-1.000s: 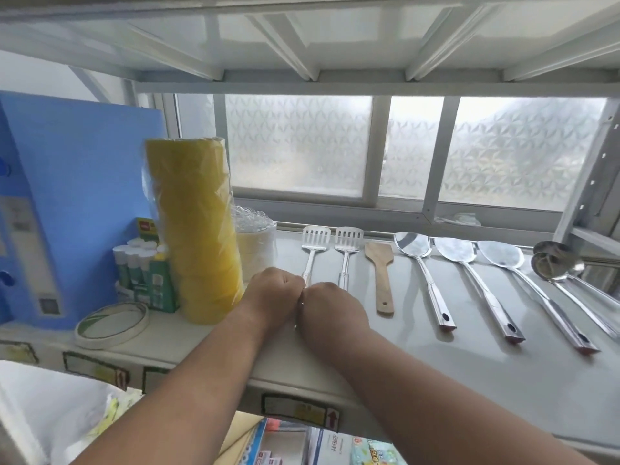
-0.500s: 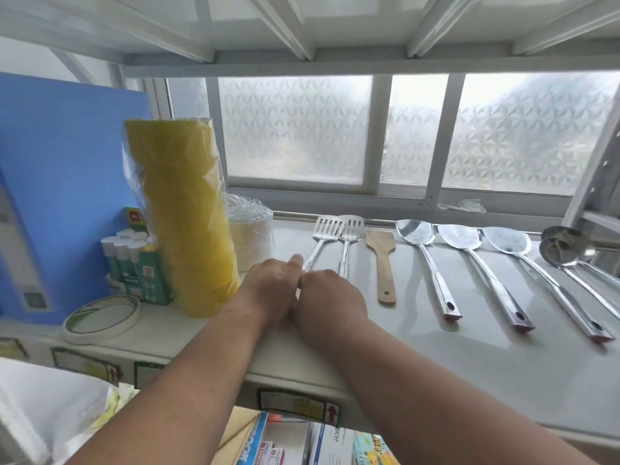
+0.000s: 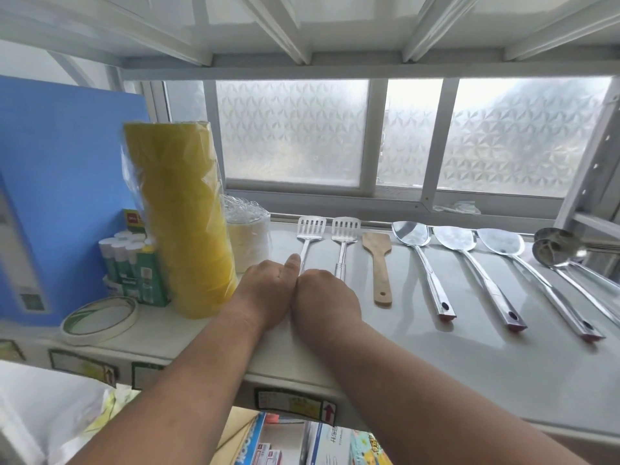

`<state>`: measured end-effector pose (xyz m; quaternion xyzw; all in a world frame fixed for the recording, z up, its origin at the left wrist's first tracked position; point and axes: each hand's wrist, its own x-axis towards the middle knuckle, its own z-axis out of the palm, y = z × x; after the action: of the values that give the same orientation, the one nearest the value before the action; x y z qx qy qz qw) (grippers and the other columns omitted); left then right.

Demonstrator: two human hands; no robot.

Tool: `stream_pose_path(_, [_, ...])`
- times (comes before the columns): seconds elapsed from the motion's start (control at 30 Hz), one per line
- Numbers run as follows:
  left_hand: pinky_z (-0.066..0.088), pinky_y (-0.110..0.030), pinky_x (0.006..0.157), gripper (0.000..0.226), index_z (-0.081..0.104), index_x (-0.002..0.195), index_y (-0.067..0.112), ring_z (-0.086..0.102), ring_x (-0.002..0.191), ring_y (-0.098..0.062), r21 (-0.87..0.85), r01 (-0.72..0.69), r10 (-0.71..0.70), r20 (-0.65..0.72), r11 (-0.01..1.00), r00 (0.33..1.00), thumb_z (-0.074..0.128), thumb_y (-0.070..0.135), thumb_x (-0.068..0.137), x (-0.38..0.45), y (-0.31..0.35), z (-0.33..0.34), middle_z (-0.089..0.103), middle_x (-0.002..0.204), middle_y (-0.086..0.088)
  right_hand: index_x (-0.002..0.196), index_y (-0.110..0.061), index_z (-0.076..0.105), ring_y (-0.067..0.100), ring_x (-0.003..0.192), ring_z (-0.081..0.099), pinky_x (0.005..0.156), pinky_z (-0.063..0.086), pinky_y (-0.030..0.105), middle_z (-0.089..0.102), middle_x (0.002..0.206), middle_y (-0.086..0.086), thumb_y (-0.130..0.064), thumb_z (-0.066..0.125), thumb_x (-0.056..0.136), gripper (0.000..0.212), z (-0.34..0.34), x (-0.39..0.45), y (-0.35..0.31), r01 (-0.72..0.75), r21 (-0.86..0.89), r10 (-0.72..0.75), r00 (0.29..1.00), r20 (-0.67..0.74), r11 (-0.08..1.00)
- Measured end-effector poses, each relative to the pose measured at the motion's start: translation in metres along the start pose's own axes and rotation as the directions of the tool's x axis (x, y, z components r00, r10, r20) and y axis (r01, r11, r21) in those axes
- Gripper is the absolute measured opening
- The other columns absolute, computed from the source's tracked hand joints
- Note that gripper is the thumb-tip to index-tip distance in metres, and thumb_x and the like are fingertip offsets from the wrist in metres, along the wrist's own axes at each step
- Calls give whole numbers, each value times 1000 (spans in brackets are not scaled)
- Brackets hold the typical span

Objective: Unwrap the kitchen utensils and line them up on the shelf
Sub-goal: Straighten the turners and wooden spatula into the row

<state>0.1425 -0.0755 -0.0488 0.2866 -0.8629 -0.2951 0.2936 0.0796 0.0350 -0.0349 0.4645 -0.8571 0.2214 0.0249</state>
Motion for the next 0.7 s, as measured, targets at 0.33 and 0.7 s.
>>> stream_pose_path(0.33, [48, -45, 94, 71, 59, 63, 14, 60, 101, -41, 2, 43, -43, 55, 999, 998, 26, 56, 110, 3, -1, 1, 72, 97, -22, 102, -19, 69, 33, 98, 67, 72, 44, 35, 68, 105, 6, -11, 44, 92, 29, 2, 4, -1, -44, -6, 44, 999, 26, 999])
stream_pose_path(0.7, [46, -44, 95, 71, 63, 68, 15, 60, 101, -39, 64, 0, -3, 48, 998, 999, 23, 54, 111, 3, -1, 3, 74, 99, -20, 105, -20, 70, 32, 99, 67, 72, 43, 34, 69, 106, 6, -12, 44, 94, 30, 0, 3, -1, -59, 11, 58, 998, 34, 998])
